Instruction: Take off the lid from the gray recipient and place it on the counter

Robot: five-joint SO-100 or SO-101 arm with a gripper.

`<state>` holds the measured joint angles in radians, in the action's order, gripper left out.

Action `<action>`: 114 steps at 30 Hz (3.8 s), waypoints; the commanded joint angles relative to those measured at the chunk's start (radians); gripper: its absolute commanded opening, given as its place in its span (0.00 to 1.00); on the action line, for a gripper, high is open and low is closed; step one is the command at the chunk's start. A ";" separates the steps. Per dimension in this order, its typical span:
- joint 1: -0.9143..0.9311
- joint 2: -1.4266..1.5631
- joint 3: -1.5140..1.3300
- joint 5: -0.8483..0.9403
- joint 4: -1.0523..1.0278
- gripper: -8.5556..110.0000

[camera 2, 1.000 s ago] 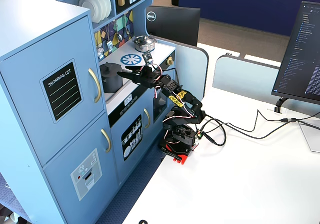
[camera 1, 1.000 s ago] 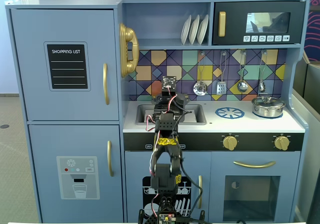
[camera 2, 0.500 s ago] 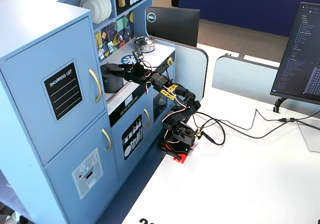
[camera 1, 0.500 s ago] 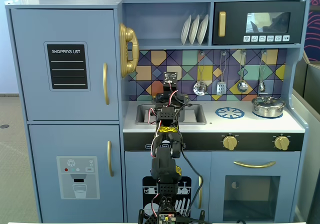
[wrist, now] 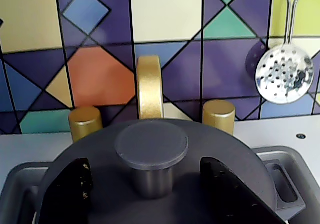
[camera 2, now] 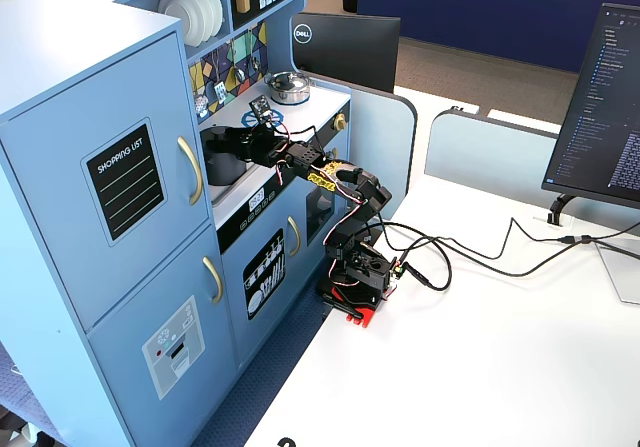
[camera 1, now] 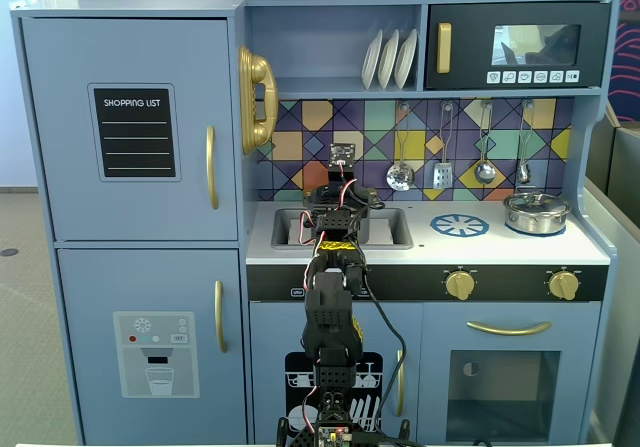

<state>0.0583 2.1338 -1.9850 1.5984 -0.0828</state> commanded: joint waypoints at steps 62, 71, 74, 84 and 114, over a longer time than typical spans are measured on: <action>0.506 -0.172 0.017 -0.043 0.313 0.07; 0.522 -0.233 -0.052 -0.038 0.388 0.07; 0.525 -0.245 -0.075 -0.037 0.411 0.07; 0.518 -0.272 -0.132 -0.037 0.465 0.07; 0.586 -0.261 -0.192 0.011 0.476 0.48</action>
<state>0.6167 1.8377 -2.1752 1.6061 0.3927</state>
